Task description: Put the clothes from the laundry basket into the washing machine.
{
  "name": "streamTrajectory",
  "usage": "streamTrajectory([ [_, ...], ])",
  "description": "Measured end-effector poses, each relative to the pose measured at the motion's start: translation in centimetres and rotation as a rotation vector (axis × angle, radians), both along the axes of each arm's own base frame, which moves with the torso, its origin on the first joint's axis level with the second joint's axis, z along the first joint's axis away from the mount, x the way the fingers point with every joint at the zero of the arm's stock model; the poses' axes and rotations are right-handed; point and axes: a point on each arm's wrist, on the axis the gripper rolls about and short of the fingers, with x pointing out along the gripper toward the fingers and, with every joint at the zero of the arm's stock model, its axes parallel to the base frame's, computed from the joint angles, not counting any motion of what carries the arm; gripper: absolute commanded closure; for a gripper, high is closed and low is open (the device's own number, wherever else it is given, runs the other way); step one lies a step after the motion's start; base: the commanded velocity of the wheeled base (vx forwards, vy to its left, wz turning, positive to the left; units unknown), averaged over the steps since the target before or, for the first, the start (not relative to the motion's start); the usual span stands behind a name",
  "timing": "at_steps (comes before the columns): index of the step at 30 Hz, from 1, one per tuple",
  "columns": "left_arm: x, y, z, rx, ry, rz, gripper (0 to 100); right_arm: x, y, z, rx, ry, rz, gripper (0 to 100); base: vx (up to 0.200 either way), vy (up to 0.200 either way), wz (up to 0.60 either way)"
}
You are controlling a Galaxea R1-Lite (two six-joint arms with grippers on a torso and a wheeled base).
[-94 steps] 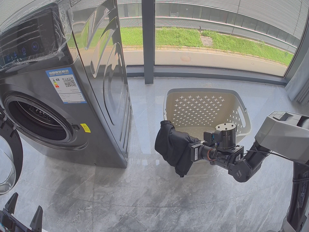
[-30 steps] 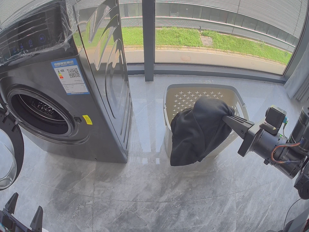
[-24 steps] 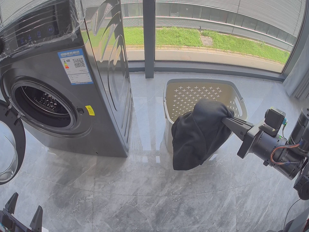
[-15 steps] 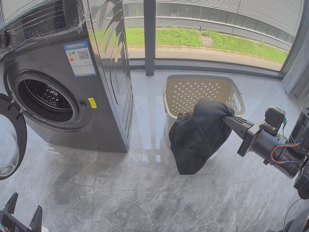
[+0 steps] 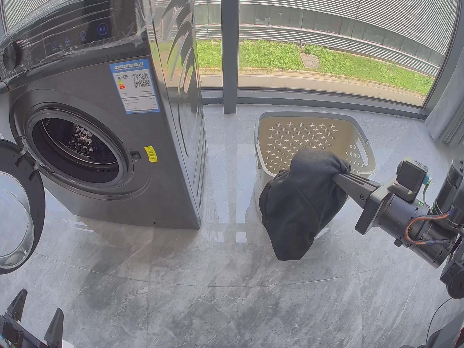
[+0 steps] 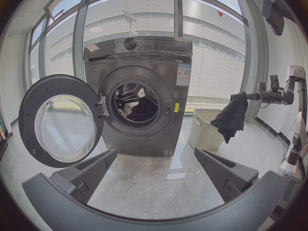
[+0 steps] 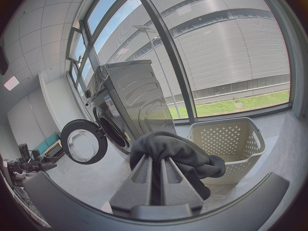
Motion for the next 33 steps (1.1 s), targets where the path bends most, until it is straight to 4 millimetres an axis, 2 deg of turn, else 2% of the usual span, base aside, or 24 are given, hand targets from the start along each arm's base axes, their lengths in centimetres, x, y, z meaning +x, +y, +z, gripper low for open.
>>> streamTrajectory([
  [14, 0.0, 0.0, 0.0, 0.0, 0.0, 0.0, 0, 0.16, 0.12, 0.24, 0.01, -0.006, 0.001, 100, 0.0, 0.2, 0.0],
  [23, 0.0, 0.0, 0.0, 0.001, 0.0, 0.0, 0, 0.17, 0.13, 0.28, 0.011, -0.008, 0.002, 100, 0.0, 0.0, 0.0],
  [33, 0.0, 0.0, 0.0, 0.0, 0.0, 0.0, 0, 0.19, 0.12, 0.27, 0.01, -0.007, 0.001, 100, -0.2, 0.0, 0.0],
])
